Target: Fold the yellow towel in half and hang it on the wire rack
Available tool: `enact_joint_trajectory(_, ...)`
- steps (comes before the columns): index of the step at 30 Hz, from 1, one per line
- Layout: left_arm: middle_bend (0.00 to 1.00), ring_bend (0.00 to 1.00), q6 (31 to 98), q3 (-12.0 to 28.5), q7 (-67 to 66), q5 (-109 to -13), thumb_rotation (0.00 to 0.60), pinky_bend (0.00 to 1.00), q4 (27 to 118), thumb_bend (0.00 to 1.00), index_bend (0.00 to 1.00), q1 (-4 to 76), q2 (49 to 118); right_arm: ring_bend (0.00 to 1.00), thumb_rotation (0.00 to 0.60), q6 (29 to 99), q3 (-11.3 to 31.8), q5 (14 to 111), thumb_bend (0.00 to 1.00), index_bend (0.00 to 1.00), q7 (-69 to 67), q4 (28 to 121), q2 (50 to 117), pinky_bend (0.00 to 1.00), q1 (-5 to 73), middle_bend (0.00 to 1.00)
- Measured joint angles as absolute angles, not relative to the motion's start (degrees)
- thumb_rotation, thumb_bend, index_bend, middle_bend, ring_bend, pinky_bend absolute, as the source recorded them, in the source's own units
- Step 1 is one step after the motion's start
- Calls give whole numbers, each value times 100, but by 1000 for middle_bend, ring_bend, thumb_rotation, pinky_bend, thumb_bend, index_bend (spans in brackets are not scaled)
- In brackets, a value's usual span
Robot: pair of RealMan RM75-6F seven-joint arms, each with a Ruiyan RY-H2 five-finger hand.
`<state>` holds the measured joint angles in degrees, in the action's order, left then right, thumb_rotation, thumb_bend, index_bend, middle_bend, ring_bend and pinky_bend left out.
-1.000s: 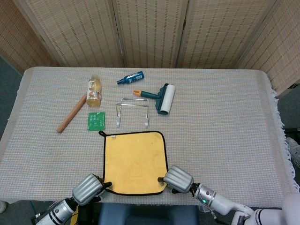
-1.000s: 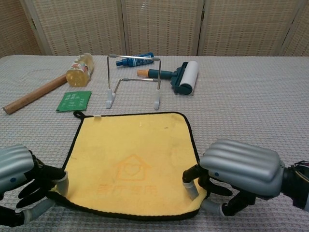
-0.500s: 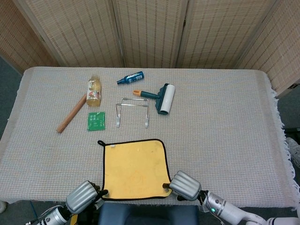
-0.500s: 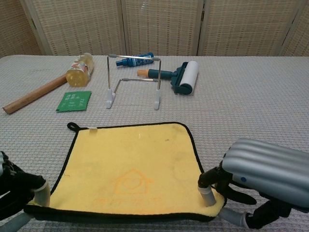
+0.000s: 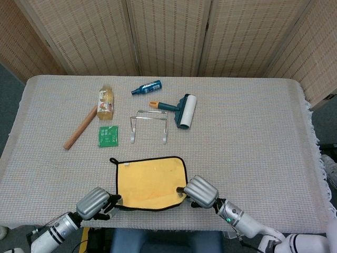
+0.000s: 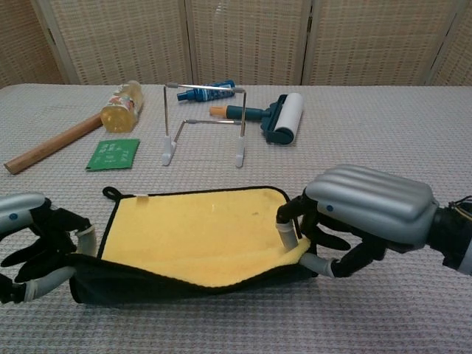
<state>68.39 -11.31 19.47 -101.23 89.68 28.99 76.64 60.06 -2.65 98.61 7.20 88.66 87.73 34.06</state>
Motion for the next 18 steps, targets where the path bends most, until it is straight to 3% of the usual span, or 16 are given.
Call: enact_joint_trajectory(18, 861, 780, 5469, -324, 3099, -8688, 600, 858, 8442, 537, 525, 3520, 7639, 930, 600, 5418, 455, 9041, 452, 617, 1365, 8159, 9332, 1000, 3945, 865)
